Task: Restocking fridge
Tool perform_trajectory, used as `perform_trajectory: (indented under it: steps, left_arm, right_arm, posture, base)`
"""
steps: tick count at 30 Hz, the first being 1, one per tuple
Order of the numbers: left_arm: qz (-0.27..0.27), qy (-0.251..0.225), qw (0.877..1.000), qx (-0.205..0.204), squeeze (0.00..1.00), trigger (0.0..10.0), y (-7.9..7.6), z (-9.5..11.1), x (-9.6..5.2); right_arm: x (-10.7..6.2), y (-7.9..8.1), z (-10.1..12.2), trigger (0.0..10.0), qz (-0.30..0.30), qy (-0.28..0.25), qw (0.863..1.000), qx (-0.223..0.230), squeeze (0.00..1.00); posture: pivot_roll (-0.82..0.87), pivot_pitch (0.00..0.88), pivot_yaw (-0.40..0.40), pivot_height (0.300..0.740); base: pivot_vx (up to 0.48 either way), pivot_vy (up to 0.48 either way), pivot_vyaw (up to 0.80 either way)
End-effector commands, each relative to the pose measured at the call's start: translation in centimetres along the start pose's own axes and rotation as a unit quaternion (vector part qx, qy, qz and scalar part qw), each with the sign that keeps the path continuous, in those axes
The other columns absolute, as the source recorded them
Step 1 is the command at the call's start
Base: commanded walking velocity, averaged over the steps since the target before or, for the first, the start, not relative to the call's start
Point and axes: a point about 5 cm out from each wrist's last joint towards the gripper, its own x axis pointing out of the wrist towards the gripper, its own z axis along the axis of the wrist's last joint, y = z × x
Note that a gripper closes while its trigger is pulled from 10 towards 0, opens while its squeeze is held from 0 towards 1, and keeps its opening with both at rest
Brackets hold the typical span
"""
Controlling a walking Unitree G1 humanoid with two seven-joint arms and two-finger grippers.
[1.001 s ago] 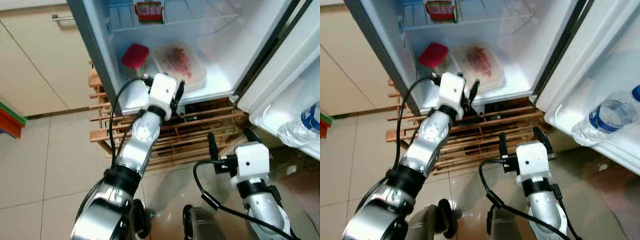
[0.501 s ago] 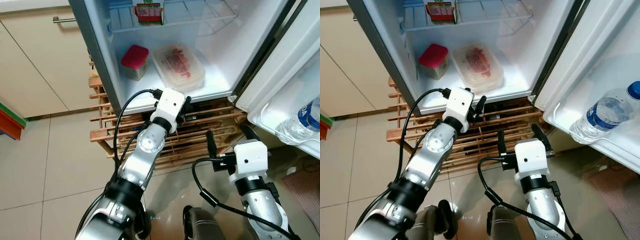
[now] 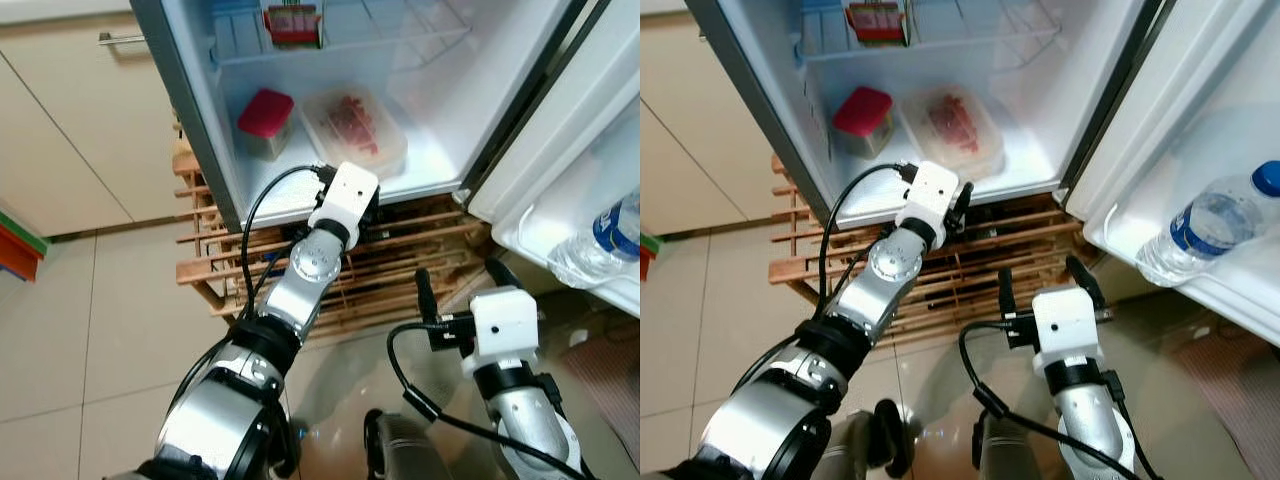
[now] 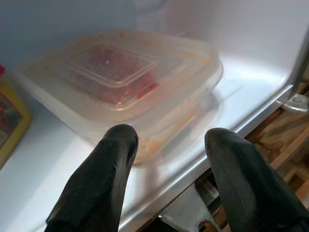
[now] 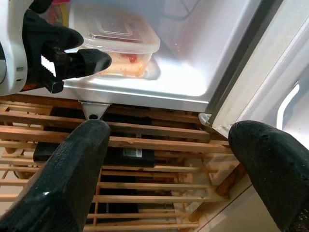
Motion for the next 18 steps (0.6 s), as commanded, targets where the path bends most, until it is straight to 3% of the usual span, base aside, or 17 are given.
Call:
perform_trajectory:
  steps: [1,13,18]
  left_arm:
    - [0.000,-0.012,1.000,0.002,0.00,10.0,-0.4,0.6,0.3]
    - [0.059,0.000,0.998,0.038,0.00,10.0,2.6,0.1,0.8]
    - [0.062,-0.008,0.998,0.030,0.00,10.0,2.8,0.5,1.1]
  right_arm:
    - [-0.4,-0.4,0.2,10.0,-0.006,0.002,1.000,-0.006,0.00]
    - [-0.7,-0.4,0.0,10.0,-0.005,0.008,1.000,-0.009,0.00]
    - [-0.6,-0.5,0.0,10.0,-0.004,0.008,1.000,-0.011,0.00]
  posture:
    - [-0.30,0.271,-0.011,0.725]
    - [-0.30,0.279,-0.016,0.725]
    - [-0.30,0.276,-0.019,0.725]
  base:
    - [0.000,0.000,0.00]
    - [0.000,0.000,0.00]
    - [0.000,0.000,0.00]
